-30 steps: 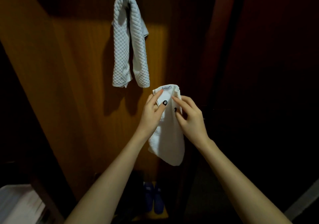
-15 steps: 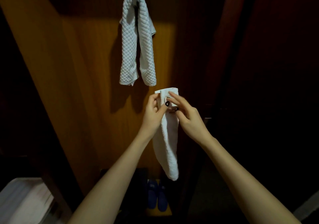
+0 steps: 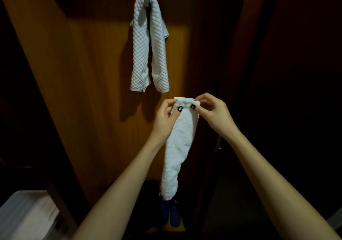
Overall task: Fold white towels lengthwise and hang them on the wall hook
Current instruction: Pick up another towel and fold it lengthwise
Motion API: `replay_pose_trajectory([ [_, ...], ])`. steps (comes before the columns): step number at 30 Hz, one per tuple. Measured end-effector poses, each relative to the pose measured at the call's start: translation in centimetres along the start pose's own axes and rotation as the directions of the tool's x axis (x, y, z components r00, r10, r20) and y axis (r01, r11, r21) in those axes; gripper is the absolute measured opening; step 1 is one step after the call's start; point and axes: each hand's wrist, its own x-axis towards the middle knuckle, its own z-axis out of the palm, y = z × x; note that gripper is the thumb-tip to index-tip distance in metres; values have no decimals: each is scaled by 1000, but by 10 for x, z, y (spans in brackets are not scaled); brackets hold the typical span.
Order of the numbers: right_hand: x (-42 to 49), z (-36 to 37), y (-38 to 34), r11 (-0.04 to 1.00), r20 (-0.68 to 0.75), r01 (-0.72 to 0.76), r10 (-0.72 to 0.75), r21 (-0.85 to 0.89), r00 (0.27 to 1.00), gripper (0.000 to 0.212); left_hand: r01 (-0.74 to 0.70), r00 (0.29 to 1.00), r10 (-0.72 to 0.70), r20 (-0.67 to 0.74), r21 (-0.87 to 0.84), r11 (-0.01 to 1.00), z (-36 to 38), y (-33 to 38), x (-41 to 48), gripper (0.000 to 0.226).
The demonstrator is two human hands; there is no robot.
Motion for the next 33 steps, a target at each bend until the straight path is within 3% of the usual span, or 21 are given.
replay_pose_trajectory([
  [3, 8, -6, -4, 996, 53, 42, -38, -79, 998, 7, -22, 1000, 22, 8, -7, 1000, -3, 4, 1, 19],
  [8, 16, -9, -9, 995, 10, 100, -100, -4, 995, 12, -180, 972, 178, 150, -2, 984, -4, 19, -2, 56],
  [11, 21, -9, -10, 992, -67, 121, -119, 32, 991, 21, -222, 958, 191, 215, 130, 966, -5, 18, -1, 38],
  [14, 23, -7, -11, 991, -111, 87, -76, 100, 991, 34, -179, 978, 158, 134, 167, 970, -1, 20, 0, 31],
  [18, 1, 0, -1, 991, -30, 77, -74, 107, 997, 50, -168, 985, 160, 65, 155, 973, 0, 32, 12, 40],
  [22, -26, 13, 18, 995, 42, -12, 8, 96, 999, 62, -165, 985, 150, 90, 194, 967, 1, 45, 31, 53],
  [27, -35, 18, 22, 961, 12, -100, 100, 258, 995, 65, -203, 968, 144, 204, 310, 929, 6, 59, 48, 81],
  [30, -40, 11, 16, 975, 51, -101, 93, 196, 994, 69, -192, 975, 129, 179, 404, 894, 7, 64, 58, 91],
  [33, -46, 10, 15, 986, 99, -123, 112, 112, 989, 79, -169, 985, 164, 50, 425, 889, 12, 67, 64, 92],
])
